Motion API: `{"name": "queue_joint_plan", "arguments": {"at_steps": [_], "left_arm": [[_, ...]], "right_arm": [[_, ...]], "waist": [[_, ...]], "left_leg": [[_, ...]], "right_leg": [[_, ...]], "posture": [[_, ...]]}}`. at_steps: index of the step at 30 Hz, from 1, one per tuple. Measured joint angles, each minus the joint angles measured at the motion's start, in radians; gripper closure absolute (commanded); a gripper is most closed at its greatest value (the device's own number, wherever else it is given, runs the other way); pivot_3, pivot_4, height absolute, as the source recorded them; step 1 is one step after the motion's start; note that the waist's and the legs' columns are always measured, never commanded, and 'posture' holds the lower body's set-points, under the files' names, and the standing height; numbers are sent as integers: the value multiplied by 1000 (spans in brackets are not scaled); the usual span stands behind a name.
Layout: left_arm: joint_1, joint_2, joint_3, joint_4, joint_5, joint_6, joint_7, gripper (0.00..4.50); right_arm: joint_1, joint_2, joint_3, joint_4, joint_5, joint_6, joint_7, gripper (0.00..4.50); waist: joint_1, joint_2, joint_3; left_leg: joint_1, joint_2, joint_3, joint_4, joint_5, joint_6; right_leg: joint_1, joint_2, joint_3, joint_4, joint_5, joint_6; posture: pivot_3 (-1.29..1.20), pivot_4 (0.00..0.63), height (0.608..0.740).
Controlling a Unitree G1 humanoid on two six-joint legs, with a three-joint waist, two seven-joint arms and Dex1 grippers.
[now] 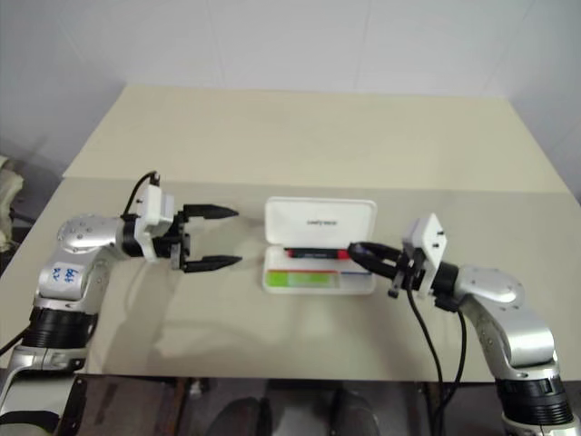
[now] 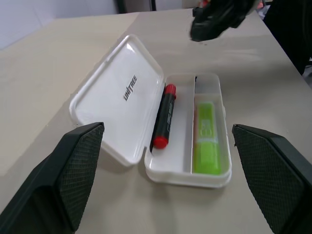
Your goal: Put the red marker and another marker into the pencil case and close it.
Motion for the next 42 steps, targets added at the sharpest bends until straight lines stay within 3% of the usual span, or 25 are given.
{"name": "queue_joint_plan", "arguments": {"at_steps": [6,15,28,29,38,39,42], "left_arm": [[39,3,-1,-68,-2,11,16,0],[64,14,0,-112,-5,37,34,0],[58,15,-1,-108,-6,38,38,0],[57,15,-1,-107,-6,38,38,0],[29,13,-8,-101,-6,37,38,0],[28,12,-8,-101,-6,37,38,0],[28,11,-9,-99,-6,37,38,0]], "right_arm": [[-89,-7,99,154,-88,-92,131,4094],[-147,-19,125,365,-175,-223,277,4094],[-152,-20,141,457,-226,-305,326,4094],[-154,-20,141,466,-227,-305,326,3360],[-185,8,141,490,-232,-326,309,281],[-185,9,141,484,-231,-324,307,26],[-177,9,135,441,-216,-304,301,26]], "waist": [[7,-1,0],[9,0,0],[9,0,0],[8,0,0],[9,0,0],[9,0,0],[9,0,0]], "left_leg": [[0,0,0,1,0,0],[0,0,0,1,0,0],[0,0,1,2,0,-1],[0,0,1,2,0,-1],[0,0,1,2,0,-1],[0,0,1,2,0,-1],[0,0,1,2,0,-1]], "right_leg": [[1,0,0,0,0,0],[1,0,-1,0,0,0],[1,0,-1,0,0,0],[1,0,-1,0,0,0],[1,0,-1,0,0,0],[1,0,-1,0,0,0],[1,0,-1,0,0,0]], "posture": [[0,150,740],[0,150,740],[0,150,740],[0,150,740],[0,150,740],[0,150,740],[0,150,740]]}}
